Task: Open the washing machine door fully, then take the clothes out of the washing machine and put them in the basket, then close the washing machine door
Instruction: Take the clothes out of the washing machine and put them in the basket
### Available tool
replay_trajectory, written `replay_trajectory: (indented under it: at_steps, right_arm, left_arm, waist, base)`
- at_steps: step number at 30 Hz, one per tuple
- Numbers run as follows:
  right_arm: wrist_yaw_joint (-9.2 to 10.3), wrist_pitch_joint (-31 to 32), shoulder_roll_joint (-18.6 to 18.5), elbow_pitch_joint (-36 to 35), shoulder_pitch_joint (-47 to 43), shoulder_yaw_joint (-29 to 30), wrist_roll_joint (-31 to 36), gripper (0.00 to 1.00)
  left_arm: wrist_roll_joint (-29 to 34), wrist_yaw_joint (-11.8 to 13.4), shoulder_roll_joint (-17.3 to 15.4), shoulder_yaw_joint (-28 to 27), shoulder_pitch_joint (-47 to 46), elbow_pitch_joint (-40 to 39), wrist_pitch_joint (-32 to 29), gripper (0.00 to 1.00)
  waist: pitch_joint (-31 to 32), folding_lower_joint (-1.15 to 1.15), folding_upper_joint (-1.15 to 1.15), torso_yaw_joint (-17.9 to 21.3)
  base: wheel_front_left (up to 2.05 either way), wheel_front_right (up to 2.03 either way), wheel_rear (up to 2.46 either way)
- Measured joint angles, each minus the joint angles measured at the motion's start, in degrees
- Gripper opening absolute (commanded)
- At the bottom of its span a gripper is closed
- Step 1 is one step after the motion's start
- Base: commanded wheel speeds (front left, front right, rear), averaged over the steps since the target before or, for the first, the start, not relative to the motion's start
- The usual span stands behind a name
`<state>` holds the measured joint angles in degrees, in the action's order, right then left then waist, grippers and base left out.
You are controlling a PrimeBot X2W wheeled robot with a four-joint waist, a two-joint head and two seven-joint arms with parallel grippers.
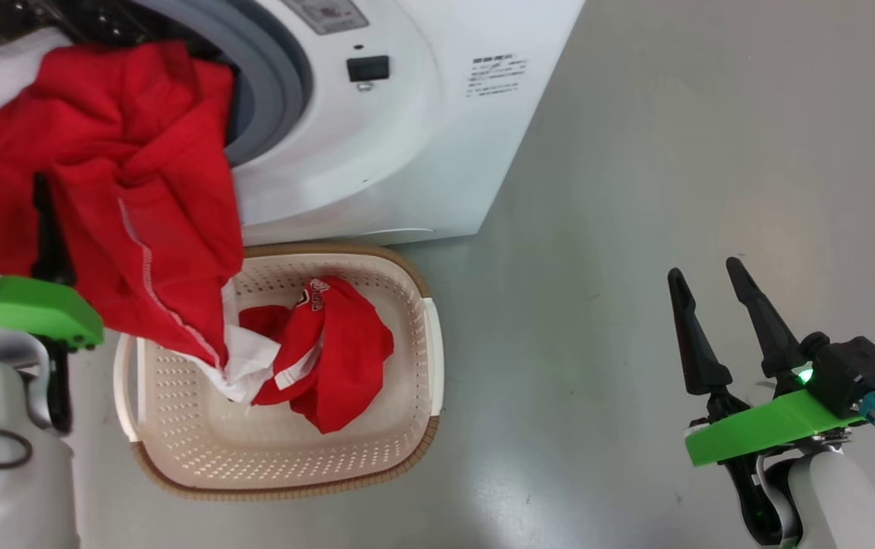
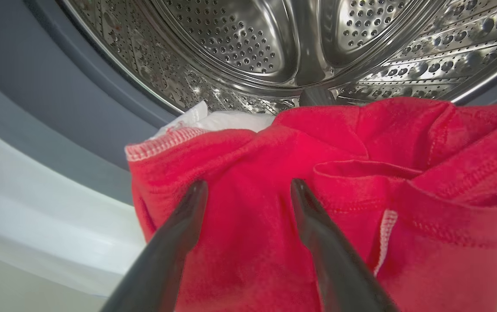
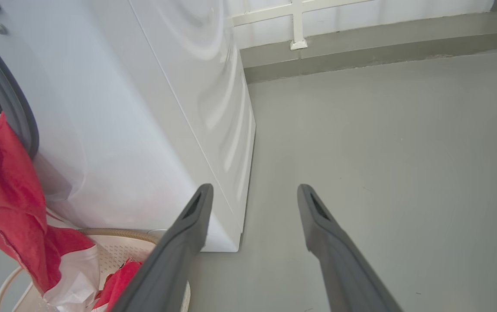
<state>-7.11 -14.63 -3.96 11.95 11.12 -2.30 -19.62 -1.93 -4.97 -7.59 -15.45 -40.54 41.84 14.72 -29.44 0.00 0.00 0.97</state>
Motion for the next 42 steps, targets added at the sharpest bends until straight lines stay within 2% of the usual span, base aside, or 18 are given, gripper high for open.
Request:
replay_trajectory:
  at_steps: [9, 33, 34, 35, 36, 37, 38, 41, 42]
  right_arm:
    - [0.00, 0.00, 0.04, 0.12, 0.97, -0.15, 0.00, 1.00]
    - [0.00, 0.00, 0.08, 0.19, 1.07, -0.83, -0.03, 1.00]
    - [0.00, 0.00, 0.08, 0.18, 1.09, -0.86, -0.03, 1.00]
    - [0.00, 0.00, 0.11, 0.14, 1.11, -0.87, -0.03, 1.00]
    - [0.00, 0.00, 0.12, 0.10, 1.12, -0.88, -0.03, 1.00]
    - [0.00, 0.00, 0.15, 0.04, 1.13, -0.89, -0.03, 1.00]
    - [0.00, 0.00, 0.18, 0.03, 1.15, -0.89, -0.03, 1.00]
    - [0.00, 0.00, 0.29, 0.00, 1.19, -0.89, -0.03, 1.00]
    - [0.00, 0.00, 0.32, 0.00, 1.20, -0.87, -0.03, 1.00]
  left_arm:
    - [0.00, -0.07, -0.97, -0.09, -2.32, 5.12, -0.01, 1.00]
    - [0.00, -1.12, -2.82, 1.79, -5.71, 9.26, 0.00, 1.00]
    - [0.00, -1.12, -2.92, 1.78, -5.77, 9.26, 0.01, 0.97]
    - [-0.01, -1.12, -3.01, 1.79, -5.83, 9.26, 0.01, 0.84]
    - [-0.01, -1.12, -3.08, 1.80, -5.88, 9.26, 0.01, 0.84]
    - [-0.01, -1.13, -3.15, 1.81, -5.94, 9.26, 0.01, 0.62]
    - [-0.01, -1.13, -3.21, 1.83, -6.11, 9.37, 0.01, 0.49]
    - [-0.08, -1.19, -3.26, 2.00, -6.45, 9.51, 0.01, 0.35]
    - [-0.09, -1.19, -3.26, 2.03, -6.45, 9.48, 0.01, 0.33]
  waist:
    - [-0.10, 0.00, 0.00, 1.44]
    - [-1.77, 0.00, 0.00, 3.40]
    - [-1.88, 0.00, 0.00, 3.49]
    - [-1.97, 0.00, 0.00, 3.59]
    - [-2.05, 0.00, 0.00, 3.67]
    - [-2.15, 0.00, 0.00, 3.73]
    - [-2.22, 0.00, 0.00, 3.77]
    - [-2.37, 0.00, 0.00, 3.85]
    - [-2.41, 0.00, 0.00, 3.84]
  base:
    - [0.00, 0.00, 0.00]
    - [0.00, 0.00, 0.00]
    - [0.00, 0.00, 0.00]
    - [0.00, 0.00, 0.00]
    - [0.00, 0.00, 0.00]
    - [0.00, 0.00, 0.00]
    - [0.00, 0.00, 0.00]
    - [0.00, 0.00, 0.00]
    - [0.00, 0.00, 0.00]
